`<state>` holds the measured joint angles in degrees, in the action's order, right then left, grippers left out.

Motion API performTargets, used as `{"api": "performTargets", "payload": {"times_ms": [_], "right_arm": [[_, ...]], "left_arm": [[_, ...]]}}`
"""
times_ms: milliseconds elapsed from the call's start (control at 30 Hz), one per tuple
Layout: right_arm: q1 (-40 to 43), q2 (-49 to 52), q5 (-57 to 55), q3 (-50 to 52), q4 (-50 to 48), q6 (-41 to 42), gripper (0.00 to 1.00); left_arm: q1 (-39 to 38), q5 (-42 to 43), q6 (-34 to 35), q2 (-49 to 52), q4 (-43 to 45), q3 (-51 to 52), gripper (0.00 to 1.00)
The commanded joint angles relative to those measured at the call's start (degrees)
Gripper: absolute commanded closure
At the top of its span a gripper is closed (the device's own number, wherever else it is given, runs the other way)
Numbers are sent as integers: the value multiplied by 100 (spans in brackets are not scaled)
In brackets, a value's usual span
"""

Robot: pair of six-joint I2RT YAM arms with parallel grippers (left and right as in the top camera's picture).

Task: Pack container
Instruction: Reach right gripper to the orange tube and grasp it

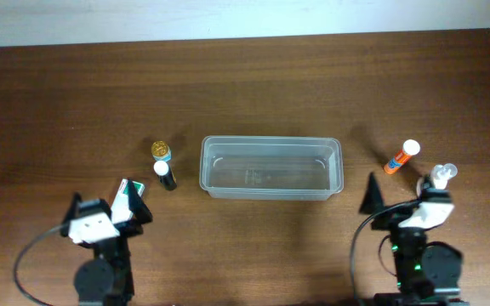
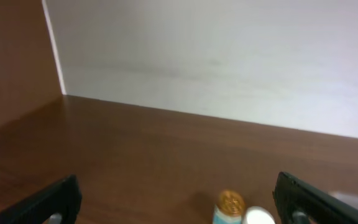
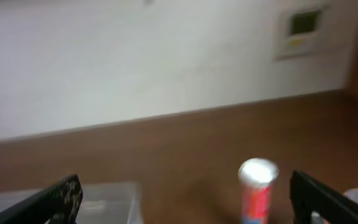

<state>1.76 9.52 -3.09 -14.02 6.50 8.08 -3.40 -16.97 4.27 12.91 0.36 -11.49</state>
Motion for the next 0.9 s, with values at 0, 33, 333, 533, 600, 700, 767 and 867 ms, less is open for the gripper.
{"api": "performTargets", "payload": {"times_ms": [0,33,333,533,600,700,767,867], "right_arm": [[-17,793,-905,-1080,256,122,2],[-13,1115,-966,-1440,476,122,2],[109,4422,-931,-4999,3145,50,2],[863,6336,225,-6859,4913,188,2],[1163,6876,769,-7252,5412,186,2],[1456,7477,835,-7460,5731,188,2],[1554,7799,852,-7460,5788,188,2],[1561,8229,850,-7460,5877,186,2]], "left_arm": [[20,-280,-131,955,28,-970,1],[20,-278,-131,1351,-7,-1292,1],[96,345,-127,4439,-1840,-4131,1],[459,1593,-127,5777,-3064,-5276,1],[584,2203,-127,6015,-3080,-5353,1],[721,2540,-125,6151,-3071,-5351,1],[739,2531,-127,6161,-3088,-5351,0],[737,2531,-125,6161,-3088,-5351,1]]}}
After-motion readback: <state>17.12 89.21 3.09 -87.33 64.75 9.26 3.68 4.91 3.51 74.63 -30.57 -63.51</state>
